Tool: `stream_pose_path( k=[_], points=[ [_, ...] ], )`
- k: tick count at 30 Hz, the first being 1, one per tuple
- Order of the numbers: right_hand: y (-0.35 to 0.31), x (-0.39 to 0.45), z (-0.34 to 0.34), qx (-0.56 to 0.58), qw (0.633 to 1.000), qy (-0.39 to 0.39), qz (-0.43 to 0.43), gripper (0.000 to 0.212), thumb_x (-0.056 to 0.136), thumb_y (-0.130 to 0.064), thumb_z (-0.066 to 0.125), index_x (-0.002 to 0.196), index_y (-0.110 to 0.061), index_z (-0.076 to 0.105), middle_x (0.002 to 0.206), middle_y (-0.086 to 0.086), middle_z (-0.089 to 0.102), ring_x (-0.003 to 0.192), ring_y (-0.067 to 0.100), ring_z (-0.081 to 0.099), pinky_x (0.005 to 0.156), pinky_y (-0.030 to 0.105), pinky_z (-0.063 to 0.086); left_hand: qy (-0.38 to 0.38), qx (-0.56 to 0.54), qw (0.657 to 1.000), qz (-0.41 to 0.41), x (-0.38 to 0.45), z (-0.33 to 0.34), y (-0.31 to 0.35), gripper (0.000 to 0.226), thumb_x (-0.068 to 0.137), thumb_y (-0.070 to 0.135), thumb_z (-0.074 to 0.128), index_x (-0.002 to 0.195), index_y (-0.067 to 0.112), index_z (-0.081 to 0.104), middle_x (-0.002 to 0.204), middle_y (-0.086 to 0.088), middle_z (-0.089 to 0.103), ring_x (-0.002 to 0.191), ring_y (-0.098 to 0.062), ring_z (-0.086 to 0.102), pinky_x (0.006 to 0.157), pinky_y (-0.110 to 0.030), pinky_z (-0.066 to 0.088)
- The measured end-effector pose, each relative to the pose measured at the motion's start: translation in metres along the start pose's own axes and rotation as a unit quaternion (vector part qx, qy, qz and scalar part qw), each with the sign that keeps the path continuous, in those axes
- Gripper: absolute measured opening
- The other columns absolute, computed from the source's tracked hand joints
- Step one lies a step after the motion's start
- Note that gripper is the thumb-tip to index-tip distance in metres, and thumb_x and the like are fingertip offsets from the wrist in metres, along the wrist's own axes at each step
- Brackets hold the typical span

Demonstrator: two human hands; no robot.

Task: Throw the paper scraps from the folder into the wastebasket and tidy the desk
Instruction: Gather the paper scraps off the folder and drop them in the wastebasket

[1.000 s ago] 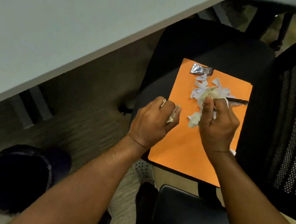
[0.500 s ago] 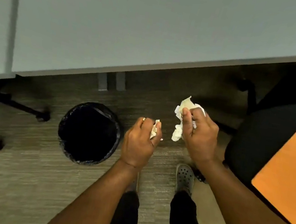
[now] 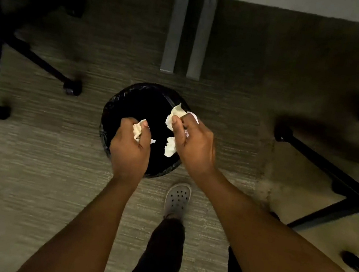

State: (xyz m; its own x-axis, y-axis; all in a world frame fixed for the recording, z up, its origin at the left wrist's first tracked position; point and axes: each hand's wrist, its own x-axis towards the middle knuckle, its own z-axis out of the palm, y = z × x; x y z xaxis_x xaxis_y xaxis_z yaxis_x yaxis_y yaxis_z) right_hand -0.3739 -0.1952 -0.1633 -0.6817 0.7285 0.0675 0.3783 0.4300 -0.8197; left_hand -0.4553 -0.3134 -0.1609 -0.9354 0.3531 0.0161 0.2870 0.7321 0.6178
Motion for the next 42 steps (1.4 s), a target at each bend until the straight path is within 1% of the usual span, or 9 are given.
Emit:
stream_pose_path(
  k=[3, 7, 10, 12, 16, 19, 30, 35, 42],
  points=[
    [0.016, 0.0, 0.044, -0.044, 0.994, -0.097, 0.037, 0.032, 0.099, -0.035, 0.052, 0.091, -0.007, 0.064, 0.083, 0.015, 0.067, 0.072, 0.033, 0.064, 0.059, 0.029, 0.041, -0.015, -0.013, 0.999, -0.039, 0.009, 0.013, -0.036, 0.036, 0.094, 0.044, 0.054, 0.1, 0.008, 0.052, 0.082, -0.006, 0.064, 0.066, -0.014, 0.056, 0.051, -0.012, 0.031],
    [0.038, 0.004, 0.072, -0.087, 0.952, -0.272, 0.109, 0.041, 0.101, -0.046, 0.039, 0.116, -0.011, 0.055, 0.111, 0.023, 0.061, 0.099, 0.042, 0.06, 0.075, 0.041, 0.048, -0.159, 0.001, 0.982, -0.098, 0.013, 0.029, -0.075, 0.056, 0.091, 0.054, 0.053, 0.129, 0.013, 0.044, 0.119, -0.014, 0.062, 0.099, -0.029, 0.063, 0.075, -0.03, 0.044],
    [0.048, -0.002, 0.085, -0.169, 0.891, -0.4, 0.133, 0.047, 0.103, -0.046, 0.033, 0.145, -0.025, 0.034, 0.138, 0.025, 0.042, 0.119, 0.047, 0.048, 0.091, 0.048, 0.044, -0.285, 0.063, 0.945, -0.145, 0.013, 0.035, -0.098, 0.074, 0.095, 0.055, 0.046, 0.153, 0.02, 0.018, 0.156, -0.014, 0.031, 0.137, -0.032, 0.039, 0.106, -0.043, 0.036],
    [0.05, -0.007, 0.086, -0.216, 0.863, -0.437, 0.131, 0.052, 0.102, -0.048, 0.033, 0.151, -0.034, 0.019, 0.153, 0.019, 0.026, 0.132, 0.045, 0.035, 0.102, 0.052, 0.038, -0.315, 0.125, 0.934, -0.113, 0.01, 0.033, -0.102, 0.073, 0.098, 0.055, 0.037, 0.156, 0.02, 0.01, 0.163, -0.01, 0.013, 0.147, -0.032, 0.019, 0.117, -0.048, 0.022],
    [0.048, -0.019, 0.072, -0.266, 0.864, -0.424, 0.056, 0.058, 0.101, -0.054, 0.028, 0.153, -0.035, 0.011, 0.161, 0.007, 0.012, 0.146, 0.032, 0.011, 0.114, 0.051, 0.023, -0.287, 0.222, 0.932, -0.003, 0.001, 0.026, -0.097, 0.071, 0.097, 0.058, 0.018, 0.156, 0.019, 0.008, 0.165, -0.005, 0.003, 0.151, -0.026, 0.004, 0.12, -0.049, 0.012],
    [0.044, -0.023, 0.058, -0.263, 0.884, -0.386, 0.026, 0.06, 0.1, -0.056, 0.026, 0.154, -0.033, 0.013, 0.162, 0.006, 0.009, 0.147, 0.028, 0.005, 0.117, 0.049, 0.017, -0.267, 0.247, 0.931, 0.039, -0.004, 0.022, -0.085, 0.073, 0.096, 0.059, 0.009, 0.156, 0.018, 0.01, 0.165, -0.006, 0.003, 0.151, -0.026, 0.002, 0.12, -0.048, 0.011],
    [0.027, -0.034, -0.025, -0.208, 0.934, -0.282, 0.068, 0.063, 0.1, -0.058, 0.026, 0.152, -0.025, 0.021, 0.16, 0.009, 0.018, 0.147, 0.028, 0.012, 0.117, 0.046, 0.015, -0.276, 0.224, 0.932, 0.076, -0.023, 0.013, -0.005, 0.074, 0.095, 0.059, 0.004, 0.156, 0.017, 0.015, 0.165, -0.004, 0.005, 0.151, -0.023, 0.001, 0.122, -0.045, 0.006],
    [0.023, -0.038, -0.106, -0.2, 0.95, -0.225, 0.078, 0.061, 0.101, -0.055, 0.029, 0.15, -0.019, 0.031, 0.16, 0.009, 0.022, 0.147, 0.024, 0.014, 0.117, 0.042, 0.016, -0.285, 0.208, 0.922, 0.157, -0.036, 0.02, 0.071, 0.072, 0.097, 0.054, 0.008, 0.153, 0.014, 0.025, 0.163, -0.008, 0.018, 0.15, -0.025, 0.01, 0.121, -0.046, 0.011],
    [0.028, -0.041, -0.234, -0.218, 0.96, -0.12, 0.125, 0.061, 0.1, -0.055, 0.031, 0.151, -0.02, 0.029, 0.162, 0.005, 0.015, 0.148, 0.021, 0.012, 0.118, 0.042, 0.018, -0.308, 0.19, 0.887, 0.286, -0.069, 0.041, 0.188, 0.067, 0.098, 0.052, 0.013, 0.153, 0.014, 0.026, 0.158, -0.011, 0.029, 0.148, -0.026, 0.018, 0.121, -0.046, 0.011]
  ],
)
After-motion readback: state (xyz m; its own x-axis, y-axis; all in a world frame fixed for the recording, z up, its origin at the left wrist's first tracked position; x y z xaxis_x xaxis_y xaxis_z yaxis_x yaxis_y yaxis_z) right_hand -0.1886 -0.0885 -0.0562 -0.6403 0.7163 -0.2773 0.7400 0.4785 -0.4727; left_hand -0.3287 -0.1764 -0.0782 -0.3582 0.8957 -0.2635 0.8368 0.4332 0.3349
